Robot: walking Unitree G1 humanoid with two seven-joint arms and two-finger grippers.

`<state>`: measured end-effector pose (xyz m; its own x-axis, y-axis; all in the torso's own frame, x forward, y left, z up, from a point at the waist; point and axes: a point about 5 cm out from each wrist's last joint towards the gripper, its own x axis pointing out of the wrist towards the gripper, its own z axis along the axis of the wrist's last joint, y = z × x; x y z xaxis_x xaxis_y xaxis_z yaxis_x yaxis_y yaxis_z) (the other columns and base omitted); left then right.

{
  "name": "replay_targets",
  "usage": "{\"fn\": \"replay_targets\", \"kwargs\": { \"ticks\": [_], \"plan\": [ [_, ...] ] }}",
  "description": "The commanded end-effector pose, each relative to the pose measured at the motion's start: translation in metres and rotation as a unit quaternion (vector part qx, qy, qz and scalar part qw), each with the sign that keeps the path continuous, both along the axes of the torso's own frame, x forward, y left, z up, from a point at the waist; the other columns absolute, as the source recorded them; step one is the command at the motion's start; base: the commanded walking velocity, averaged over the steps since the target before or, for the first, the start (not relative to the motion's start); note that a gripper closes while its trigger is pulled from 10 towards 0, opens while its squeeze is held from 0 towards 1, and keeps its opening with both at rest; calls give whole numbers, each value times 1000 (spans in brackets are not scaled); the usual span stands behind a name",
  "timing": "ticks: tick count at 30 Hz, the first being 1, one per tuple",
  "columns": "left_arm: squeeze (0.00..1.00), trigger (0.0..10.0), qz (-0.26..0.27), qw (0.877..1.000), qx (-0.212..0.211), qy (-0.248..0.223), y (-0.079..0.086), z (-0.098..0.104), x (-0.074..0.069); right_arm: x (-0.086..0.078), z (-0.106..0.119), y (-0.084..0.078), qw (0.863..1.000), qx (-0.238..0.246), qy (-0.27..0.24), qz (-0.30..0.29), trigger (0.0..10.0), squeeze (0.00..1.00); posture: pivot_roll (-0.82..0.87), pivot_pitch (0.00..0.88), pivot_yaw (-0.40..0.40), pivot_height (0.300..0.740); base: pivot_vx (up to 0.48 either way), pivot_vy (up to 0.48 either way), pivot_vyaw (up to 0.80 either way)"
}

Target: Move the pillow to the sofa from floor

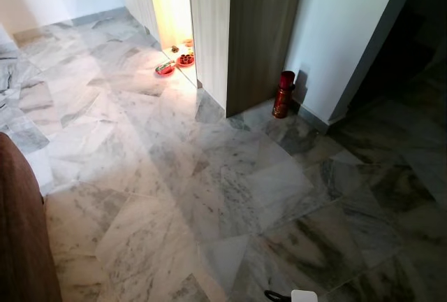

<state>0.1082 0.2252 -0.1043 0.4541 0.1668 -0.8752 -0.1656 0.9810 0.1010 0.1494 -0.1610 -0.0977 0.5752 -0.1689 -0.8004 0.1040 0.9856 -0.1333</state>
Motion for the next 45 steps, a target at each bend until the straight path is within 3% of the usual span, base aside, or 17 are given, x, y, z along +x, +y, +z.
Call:
{"fn": "replay_targets", "kwargs": {
  "ticks": [1,3,5,7,9,17,18,20,28,34,45],
  "plan": [
    [0,10000,14,983,43,-179,20,43,84,62,47,-99,994,-25,-86,-68,10000,0,18,77,-11,723,0,0,0],
    [0,10000,17,973,40,-225,22,55,100,70,56,-111,990,-26,-109,-82,10000,0,22,80,-11,723,0,0,0],
    [0,10000,15,969,46,-241,23,60,107,70,58,-114,989,-24,-115,-88,10000,0,20,79,-12,723,0,0,0],
    [0,10000,11,966,52,-254,22,65,113,72,60,-115,989,-23,-118,-89,10000,0,20,79,-12,723,0,0,0],
    [0,10000,-13,955,70,-287,17,77,131,84,66,-111,989,-15,-125,-82,10000,0,19,76,-13,723,0,0,0],
    [0,10000,-17,940,28,-341,2,92,151,104,77,-103,983,35,-157,-84,10000,0,16,78,-16,723,0,0,0],
    [0,10000,-26,941,2,-336,-4,90,151,105,76,-97,985,48,-151,-74,10000,0,17,78,-16,723,0,0,0],
    [0,10000,-31,947,-8,-321,-6,85,148,104,73,-93,985,58,-143,-71,10000,0,17,78,-16,723,0,0,0],
    [0,10000,-4,963,-15,-269,-7,61,118,82,51,-78,993,57,-84,-58,10000,0,28,84,-18,723,0,0,0],
    [0,10000,1,967,-17,-254,-10,54,106,73,41,-62,997,50,-57,-30,10000,0,37,75,-20,723,0,0,0],
    [0,10000,-9,971,-12,-237,-8,51,103,71,40,-64,998,34,-49,-17,10000,0,19,53,4,723,0,0,702]
  ]
}}
